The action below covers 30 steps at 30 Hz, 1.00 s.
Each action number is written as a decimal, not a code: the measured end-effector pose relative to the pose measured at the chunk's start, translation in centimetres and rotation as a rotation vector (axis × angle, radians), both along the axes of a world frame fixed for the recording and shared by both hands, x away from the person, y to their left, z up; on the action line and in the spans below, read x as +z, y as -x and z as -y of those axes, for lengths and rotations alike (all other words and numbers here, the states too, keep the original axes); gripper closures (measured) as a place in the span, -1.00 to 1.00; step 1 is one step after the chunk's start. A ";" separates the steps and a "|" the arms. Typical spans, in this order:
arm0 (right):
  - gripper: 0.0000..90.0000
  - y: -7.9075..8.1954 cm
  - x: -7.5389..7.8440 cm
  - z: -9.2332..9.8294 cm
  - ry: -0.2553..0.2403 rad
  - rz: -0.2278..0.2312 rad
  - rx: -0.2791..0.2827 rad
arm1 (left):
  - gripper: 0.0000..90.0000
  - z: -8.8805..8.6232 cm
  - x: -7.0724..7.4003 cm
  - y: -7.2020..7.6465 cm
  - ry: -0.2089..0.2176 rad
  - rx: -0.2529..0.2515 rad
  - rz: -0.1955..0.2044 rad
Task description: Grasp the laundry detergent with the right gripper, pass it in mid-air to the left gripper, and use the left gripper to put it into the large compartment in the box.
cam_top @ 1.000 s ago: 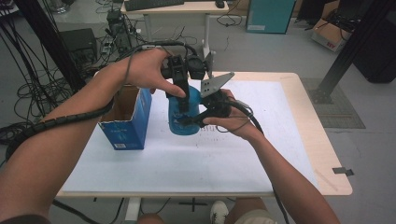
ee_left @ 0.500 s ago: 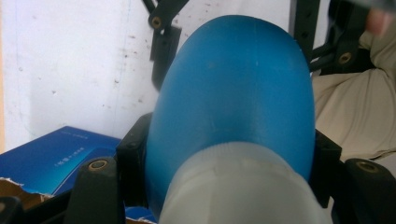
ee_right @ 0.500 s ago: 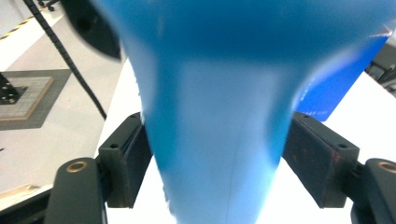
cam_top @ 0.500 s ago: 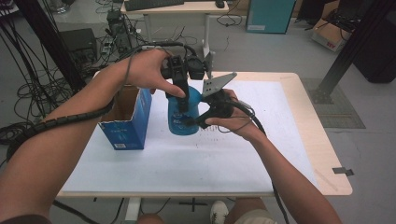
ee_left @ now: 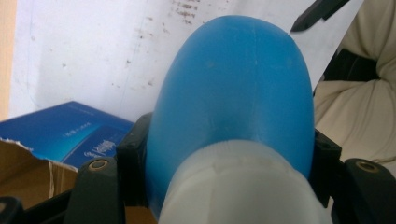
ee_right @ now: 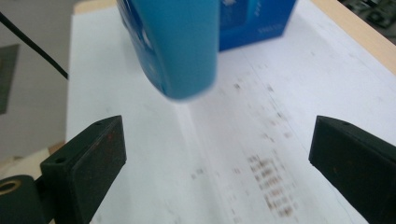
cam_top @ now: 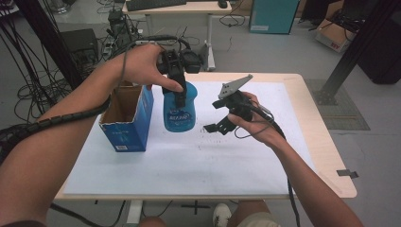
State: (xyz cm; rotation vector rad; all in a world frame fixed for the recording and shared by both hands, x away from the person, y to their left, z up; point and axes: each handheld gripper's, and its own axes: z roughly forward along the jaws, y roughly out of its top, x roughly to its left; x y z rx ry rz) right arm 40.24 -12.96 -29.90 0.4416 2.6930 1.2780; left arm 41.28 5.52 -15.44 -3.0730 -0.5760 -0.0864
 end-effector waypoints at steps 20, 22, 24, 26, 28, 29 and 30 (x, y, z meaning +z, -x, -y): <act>-0.91 1.0 0.8 8.8 0.173 -0.045 -0.231 | -0.19 -3.6 5.3 -1.7 0.043 0.397 0.062; -0.91 1.0 1.1 9.7 0.188 -0.045 -0.234 | -0.19 -4.3 6.3 -1.8 0.049 0.447 0.066; -0.91 1.1 1.3 10.3 0.188 -0.048 -0.251 | -0.19 -4.8 6.9 -1.9 0.058 0.487 0.077; -0.91 1.2 1.6 10.7 0.195 -0.041 -0.252 | -0.19 -5.4 7.5 -1.9 0.058 0.524 0.074; -0.91 1.3 1.8 11.1 0.197 -0.035 -0.258 | -0.19 -6.1 8.0 -2.0 0.073 0.569 0.068; -0.91 1.3 1.9 11.3 0.198 -0.030 -0.254 | -0.19 -6.4 8.2 -2.0 0.077 0.590 0.061; -0.91 1.3 2.1 11.5 0.202 -0.030 -0.256 | -0.19 -6.8 8.5 -2.1 0.082 0.608 0.059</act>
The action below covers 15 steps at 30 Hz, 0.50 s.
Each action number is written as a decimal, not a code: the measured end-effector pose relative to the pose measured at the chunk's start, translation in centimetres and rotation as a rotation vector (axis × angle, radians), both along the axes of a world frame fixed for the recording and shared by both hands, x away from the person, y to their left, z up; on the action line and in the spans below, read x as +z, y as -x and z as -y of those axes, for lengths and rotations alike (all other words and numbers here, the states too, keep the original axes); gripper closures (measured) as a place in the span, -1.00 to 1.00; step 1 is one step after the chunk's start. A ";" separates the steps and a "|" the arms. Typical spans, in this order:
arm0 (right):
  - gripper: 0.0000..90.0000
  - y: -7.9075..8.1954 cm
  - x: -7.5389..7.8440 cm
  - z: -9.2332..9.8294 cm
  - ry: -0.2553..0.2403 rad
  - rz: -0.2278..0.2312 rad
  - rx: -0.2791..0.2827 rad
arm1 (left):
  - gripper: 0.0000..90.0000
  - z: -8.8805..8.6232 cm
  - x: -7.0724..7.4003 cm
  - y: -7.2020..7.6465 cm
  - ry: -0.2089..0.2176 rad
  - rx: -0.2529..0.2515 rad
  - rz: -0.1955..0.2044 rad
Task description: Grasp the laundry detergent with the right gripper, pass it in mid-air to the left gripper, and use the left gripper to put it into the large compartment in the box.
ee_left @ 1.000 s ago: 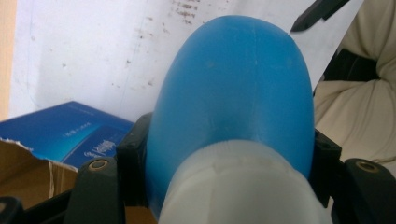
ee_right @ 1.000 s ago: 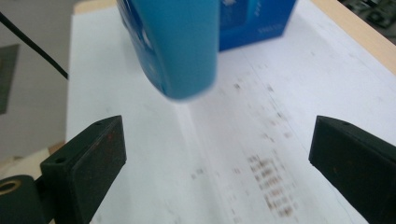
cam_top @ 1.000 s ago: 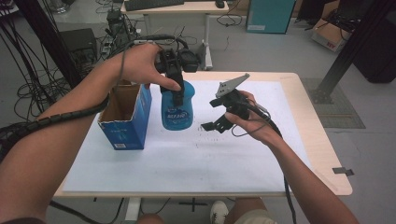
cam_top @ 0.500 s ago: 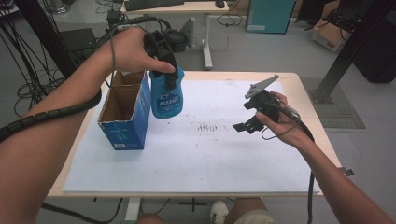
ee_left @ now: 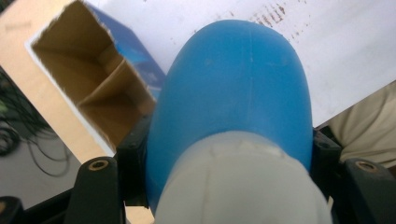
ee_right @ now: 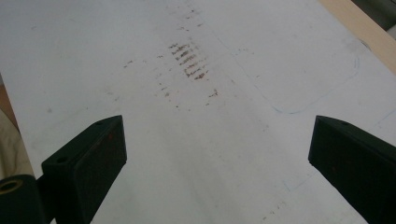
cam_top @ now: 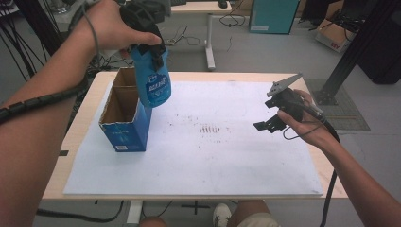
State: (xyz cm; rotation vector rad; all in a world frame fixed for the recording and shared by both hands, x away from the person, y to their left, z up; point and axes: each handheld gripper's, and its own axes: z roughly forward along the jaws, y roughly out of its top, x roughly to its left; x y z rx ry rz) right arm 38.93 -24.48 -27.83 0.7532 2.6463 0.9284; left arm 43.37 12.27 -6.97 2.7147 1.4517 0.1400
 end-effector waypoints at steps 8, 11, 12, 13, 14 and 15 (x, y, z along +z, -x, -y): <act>-0.90 0.0 0.5 0.8 0.015 -0.007 -0.008 | -0.19 -2.7 2.1 -0.5 0.001 0.150 0.038; -0.90 0.0 0.5 0.9 0.021 -0.010 -0.008 | -0.19 -3.4 2.6 -0.6 0.002 0.192 0.048; -0.90 0.0 0.5 0.9 0.021 -0.010 -0.008 | -0.19 -3.9 2.8 -0.7 0.005 0.217 0.052; -0.90 -0.1 0.5 1.1 0.026 -0.010 -0.008 | -0.19 -4.6 3.0 -0.8 0.011 0.261 0.052; -0.89 -0.1 0.5 1.1 0.031 -0.012 -0.009 | -0.19 -5.0 3.3 -0.9 0.011 0.285 0.056; -0.89 -0.1 0.5 1.1 0.031 -0.012 -0.009 | -0.19 -5.0 3.3 -0.9 0.011 0.285 0.056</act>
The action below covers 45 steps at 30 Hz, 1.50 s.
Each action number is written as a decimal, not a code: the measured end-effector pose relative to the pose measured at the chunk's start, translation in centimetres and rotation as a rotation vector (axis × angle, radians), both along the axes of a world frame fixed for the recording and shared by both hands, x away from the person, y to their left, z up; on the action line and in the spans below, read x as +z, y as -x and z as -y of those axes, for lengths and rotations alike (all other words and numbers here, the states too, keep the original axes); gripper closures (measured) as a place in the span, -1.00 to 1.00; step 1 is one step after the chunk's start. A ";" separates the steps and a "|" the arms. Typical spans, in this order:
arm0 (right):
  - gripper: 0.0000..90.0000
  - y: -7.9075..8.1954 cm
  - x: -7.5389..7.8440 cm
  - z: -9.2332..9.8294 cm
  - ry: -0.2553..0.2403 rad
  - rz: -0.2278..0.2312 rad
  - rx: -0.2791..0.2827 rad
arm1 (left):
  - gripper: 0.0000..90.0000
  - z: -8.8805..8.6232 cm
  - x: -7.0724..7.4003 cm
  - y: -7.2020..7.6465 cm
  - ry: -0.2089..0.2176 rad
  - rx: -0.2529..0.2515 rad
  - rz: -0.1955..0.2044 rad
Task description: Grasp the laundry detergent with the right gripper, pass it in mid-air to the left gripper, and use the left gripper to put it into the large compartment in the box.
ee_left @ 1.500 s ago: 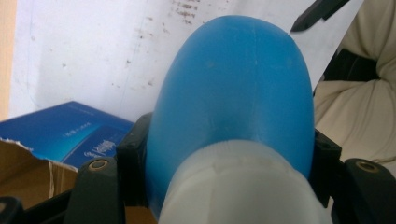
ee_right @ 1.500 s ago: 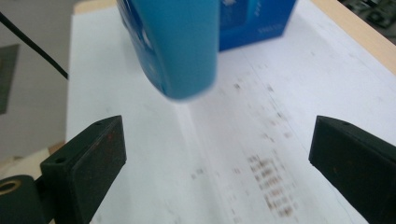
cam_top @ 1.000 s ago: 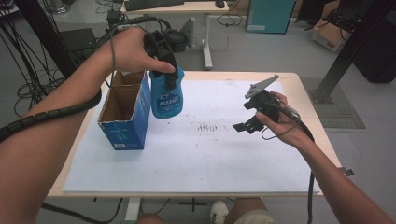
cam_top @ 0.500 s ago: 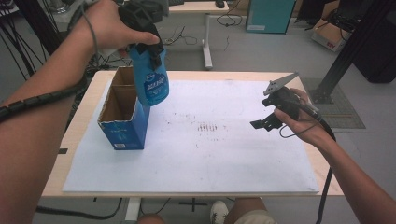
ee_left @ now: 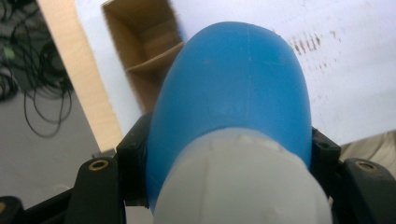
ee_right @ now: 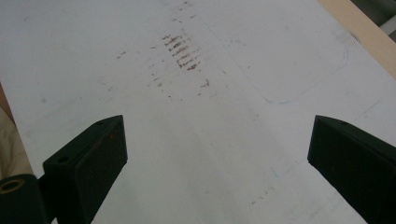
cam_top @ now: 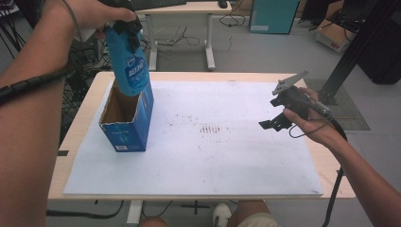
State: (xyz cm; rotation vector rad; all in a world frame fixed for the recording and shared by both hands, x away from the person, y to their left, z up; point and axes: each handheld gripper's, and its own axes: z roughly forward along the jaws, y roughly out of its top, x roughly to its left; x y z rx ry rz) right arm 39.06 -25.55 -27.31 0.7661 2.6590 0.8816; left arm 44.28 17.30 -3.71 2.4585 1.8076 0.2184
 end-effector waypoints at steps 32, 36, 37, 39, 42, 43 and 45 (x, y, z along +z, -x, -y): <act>-0.87 0.1 1.0 0.1 0.036 0.004 0.013 | -0.19 -4.5 1.2 -0.5 0.016 0.248 0.077; -0.87 0.0 0.9 0.1 0.036 0.002 0.009 | -0.19 -4.7 1.1 -0.5 0.002 0.261 0.076; -0.87 0.0 0.9 0.1 0.038 0.002 0.011 | -0.19 -4.9 1.0 -0.5 0.004 0.266 0.076; -0.87 0.0 0.9 0.1 0.044 0.004 0.017 | -0.19 -5.2 1.0 -0.5 0.012 0.273 0.072; -0.87 0.0 0.8 0.0 0.043 0.003 0.013 | -0.19 -5.3 0.8 -0.5 0.013 0.277 0.070; -0.87 0.1 0.9 0.0 0.044 0.000 0.006 | -0.19 -5.3 0.8 -0.5 0.012 0.279 0.073; -0.87 0.1 0.9 0.0 0.045 0.000 0.006 | -0.19 -5.3 0.7 -0.6 0.009 0.281 0.073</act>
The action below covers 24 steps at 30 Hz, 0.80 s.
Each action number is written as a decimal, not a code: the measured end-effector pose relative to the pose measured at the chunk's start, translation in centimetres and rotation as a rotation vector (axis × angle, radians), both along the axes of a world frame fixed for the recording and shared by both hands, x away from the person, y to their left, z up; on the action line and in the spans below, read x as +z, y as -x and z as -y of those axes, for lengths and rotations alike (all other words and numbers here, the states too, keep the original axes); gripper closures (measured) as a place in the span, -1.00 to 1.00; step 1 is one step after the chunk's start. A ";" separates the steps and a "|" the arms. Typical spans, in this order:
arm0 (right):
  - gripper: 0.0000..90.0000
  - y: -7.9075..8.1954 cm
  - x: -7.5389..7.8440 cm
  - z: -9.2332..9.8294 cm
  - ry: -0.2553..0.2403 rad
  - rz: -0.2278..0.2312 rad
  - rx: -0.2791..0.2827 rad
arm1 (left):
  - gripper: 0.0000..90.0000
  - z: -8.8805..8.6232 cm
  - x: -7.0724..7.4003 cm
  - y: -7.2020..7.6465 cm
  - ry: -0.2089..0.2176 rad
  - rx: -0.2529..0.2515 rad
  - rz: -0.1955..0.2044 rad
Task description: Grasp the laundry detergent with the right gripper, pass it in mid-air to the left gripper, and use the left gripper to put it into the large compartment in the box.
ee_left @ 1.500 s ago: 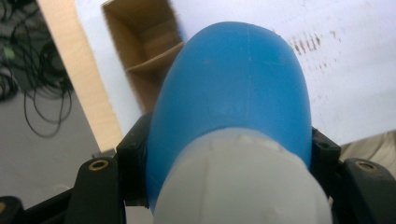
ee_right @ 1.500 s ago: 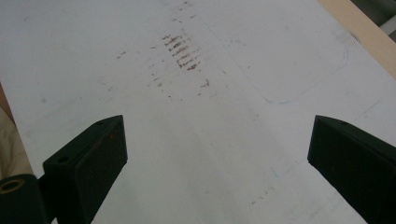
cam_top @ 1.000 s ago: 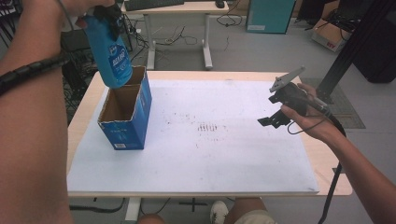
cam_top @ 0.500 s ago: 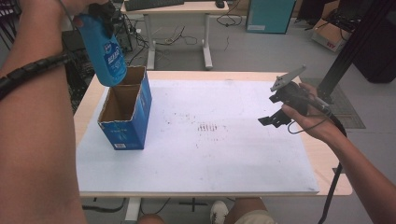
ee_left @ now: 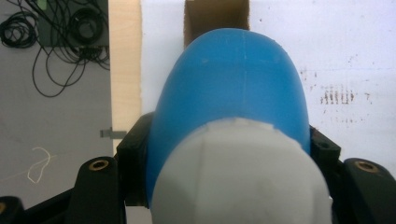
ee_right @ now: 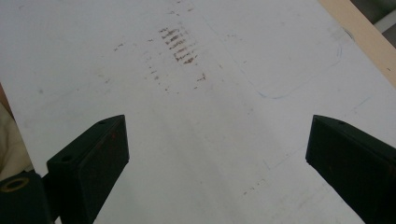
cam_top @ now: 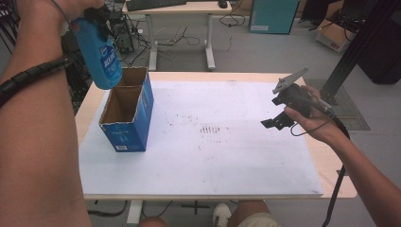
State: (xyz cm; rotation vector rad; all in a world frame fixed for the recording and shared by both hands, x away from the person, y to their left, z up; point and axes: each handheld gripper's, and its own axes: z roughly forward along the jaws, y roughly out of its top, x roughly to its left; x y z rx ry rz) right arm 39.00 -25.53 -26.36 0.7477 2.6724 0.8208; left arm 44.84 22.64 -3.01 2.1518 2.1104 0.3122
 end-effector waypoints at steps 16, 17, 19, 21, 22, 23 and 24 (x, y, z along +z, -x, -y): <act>-0.87 0.1 0.5 0.0 -0.005 0.013 0.002 | -0.19 -0.2 -0.3 0.0 0.006 0.005 0.011; -0.87 0.0 0.5 0.0 0.000 0.016 0.011 | -0.19 -0.2 -0.4 0.0 0.007 0.004 0.009; -0.87 0.1 0.6 -0.1 -0.009 0.016 0.002 | -0.19 -0.2 -0.5 0.0 0.007 0.004 0.008; -0.87 0.1 0.6 -0.1 -0.010 0.015 0.001 | -0.19 -0.3 -0.6 0.0 0.007 0.005 0.008; -0.87 0.1 0.6 -0.2 -0.010 0.015 -0.001 | -0.19 -0.3 -0.7 0.0 0.006 0.005 0.009; -0.87 0.1 0.6 -0.2 -0.008 0.015 0.002 | -0.19 -0.4 -0.8 0.0 0.007 0.006 0.008; -0.87 0.1 0.6 -0.2 -0.006 0.018 0.010 | -0.19 -0.4 -0.8 0.0 0.007 0.006 0.008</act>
